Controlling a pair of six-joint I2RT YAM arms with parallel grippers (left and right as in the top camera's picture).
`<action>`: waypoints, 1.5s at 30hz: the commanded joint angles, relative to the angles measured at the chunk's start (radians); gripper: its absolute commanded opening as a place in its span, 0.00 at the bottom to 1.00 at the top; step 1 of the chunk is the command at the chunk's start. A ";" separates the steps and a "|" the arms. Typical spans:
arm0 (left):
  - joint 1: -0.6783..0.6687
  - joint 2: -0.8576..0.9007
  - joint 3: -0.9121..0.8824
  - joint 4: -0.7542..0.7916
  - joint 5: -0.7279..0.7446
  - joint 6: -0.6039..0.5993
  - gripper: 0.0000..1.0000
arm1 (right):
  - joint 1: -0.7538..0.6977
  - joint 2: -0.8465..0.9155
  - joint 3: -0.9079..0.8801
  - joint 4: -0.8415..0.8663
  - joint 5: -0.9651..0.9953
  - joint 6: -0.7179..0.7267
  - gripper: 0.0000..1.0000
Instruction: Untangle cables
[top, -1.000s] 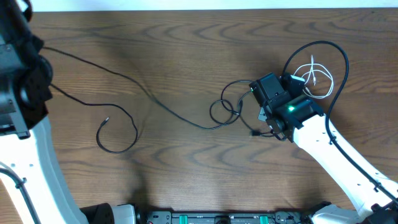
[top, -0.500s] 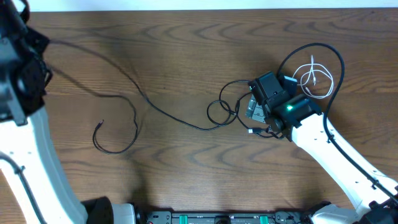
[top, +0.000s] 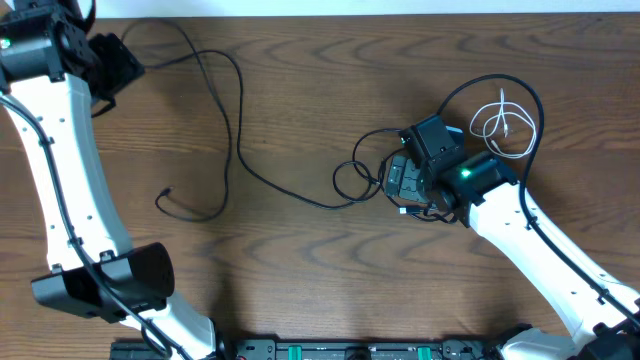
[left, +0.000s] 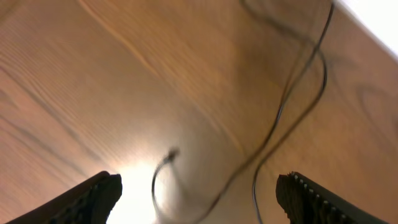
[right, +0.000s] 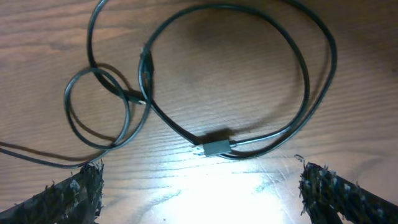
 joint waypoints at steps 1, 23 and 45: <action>-0.001 -0.004 0.009 -0.070 0.264 0.087 0.85 | 0.010 0.008 0.010 0.020 -0.012 -0.020 0.99; -0.366 0.013 -0.584 0.079 0.469 0.290 0.85 | -0.102 0.006 0.011 0.051 -0.128 -0.025 0.99; -0.740 0.017 -0.865 0.544 0.200 -0.243 0.71 | -0.203 0.005 0.011 0.004 -0.266 -0.066 0.99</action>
